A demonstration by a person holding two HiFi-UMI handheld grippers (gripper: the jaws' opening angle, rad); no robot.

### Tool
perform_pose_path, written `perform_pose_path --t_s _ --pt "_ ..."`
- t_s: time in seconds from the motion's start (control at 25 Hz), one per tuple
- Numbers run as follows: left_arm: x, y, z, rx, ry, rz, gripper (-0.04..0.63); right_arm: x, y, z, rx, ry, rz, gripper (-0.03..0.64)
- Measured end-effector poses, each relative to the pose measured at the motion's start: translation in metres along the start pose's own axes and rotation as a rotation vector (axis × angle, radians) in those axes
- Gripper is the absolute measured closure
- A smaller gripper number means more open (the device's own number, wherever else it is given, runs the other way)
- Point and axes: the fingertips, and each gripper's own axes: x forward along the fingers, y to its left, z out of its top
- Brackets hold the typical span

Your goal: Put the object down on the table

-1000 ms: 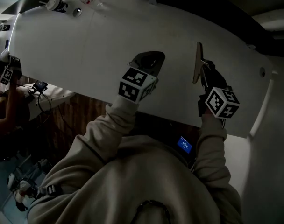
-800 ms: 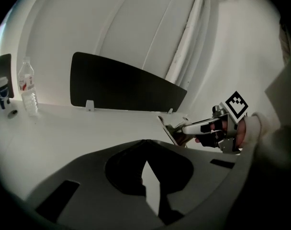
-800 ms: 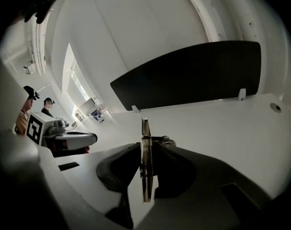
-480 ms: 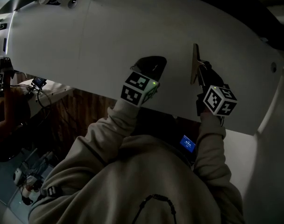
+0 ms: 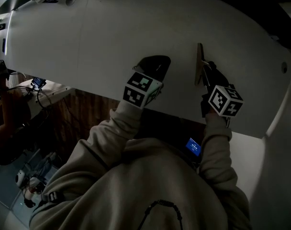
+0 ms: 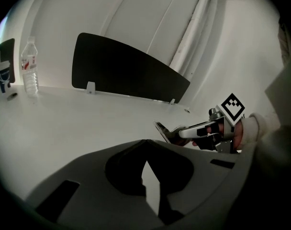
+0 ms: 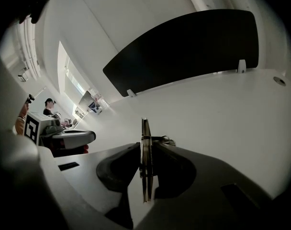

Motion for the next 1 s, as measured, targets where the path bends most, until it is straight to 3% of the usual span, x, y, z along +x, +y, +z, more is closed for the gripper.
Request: perform_pose_path --t_s 0.44,0.52,0.72,1.0 --pt "-0.006 0.001 0.0 0.006 0.0 0.014 0.591 0.007 -0.004 -0.014 -0.039 0.049 -0.009 0.523" --pt "-0.007 0.003 0.002 0.006 -0.002 0.016 0.592 0.007 -0.003 -0.013 -0.058 0.045 -0.013 0.466" --pt "-0.009 -0.004 0.004 0.017 -0.001 0.002 0.591 -0.002 -0.013 -0.006 -0.102 0.011 -0.097 0.431" --pt "-0.009 -0.005 0.002 0.023 0.0 -0.006 0.591 -0.011 -0.018 -0.001 -0.1 -0.02 -0.132 0.425"
